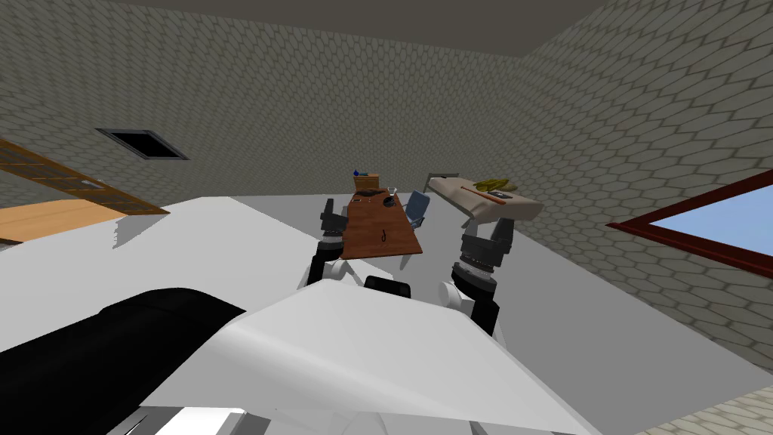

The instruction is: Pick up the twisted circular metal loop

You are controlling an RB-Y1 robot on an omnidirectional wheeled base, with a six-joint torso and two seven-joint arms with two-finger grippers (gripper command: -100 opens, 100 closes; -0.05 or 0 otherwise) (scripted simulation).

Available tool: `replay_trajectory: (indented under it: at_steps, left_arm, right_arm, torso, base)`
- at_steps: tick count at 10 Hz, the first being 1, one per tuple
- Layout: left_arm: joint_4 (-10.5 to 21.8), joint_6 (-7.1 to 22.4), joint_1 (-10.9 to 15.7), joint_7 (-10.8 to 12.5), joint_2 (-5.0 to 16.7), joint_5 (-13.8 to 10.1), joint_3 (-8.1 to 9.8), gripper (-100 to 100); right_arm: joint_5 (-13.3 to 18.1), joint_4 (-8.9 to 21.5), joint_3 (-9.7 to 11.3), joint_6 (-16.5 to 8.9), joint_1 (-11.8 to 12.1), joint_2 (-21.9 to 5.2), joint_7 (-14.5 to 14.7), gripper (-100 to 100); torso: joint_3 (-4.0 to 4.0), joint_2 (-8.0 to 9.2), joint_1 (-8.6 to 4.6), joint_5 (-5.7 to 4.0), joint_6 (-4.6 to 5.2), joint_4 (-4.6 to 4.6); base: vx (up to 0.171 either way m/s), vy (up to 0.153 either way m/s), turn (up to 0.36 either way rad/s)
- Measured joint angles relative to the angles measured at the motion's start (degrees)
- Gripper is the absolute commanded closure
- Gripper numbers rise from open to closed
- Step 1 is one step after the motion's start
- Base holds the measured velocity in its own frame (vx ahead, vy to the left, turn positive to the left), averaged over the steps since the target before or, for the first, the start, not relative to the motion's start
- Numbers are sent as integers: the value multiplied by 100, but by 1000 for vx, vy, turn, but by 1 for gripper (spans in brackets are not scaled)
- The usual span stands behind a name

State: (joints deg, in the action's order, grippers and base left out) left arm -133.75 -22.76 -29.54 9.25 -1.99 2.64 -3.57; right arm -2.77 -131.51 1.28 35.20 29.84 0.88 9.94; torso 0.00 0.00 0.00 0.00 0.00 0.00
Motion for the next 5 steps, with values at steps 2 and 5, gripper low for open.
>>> replay_trajectory:
  at_steps: [2, 5]
  left_arm:
    - [85, 46, 45, -3, 267, -18, -25, -100]
    - [340, 124, 99, 14, 719, -87, -110, -100]
  right_arm:
    - [0, 0, 0, 0, 0, 0, 0, 0]
    - [0, 0, 0, 0, -1, 0, 0, 0]
  torso:
    - [2, 4, 6, 1, 1, 1]
    - [7, 12, 7, 2, 1, 2]
  base:
    - [-19, 14, -38]
    - [-36, 16, -58]
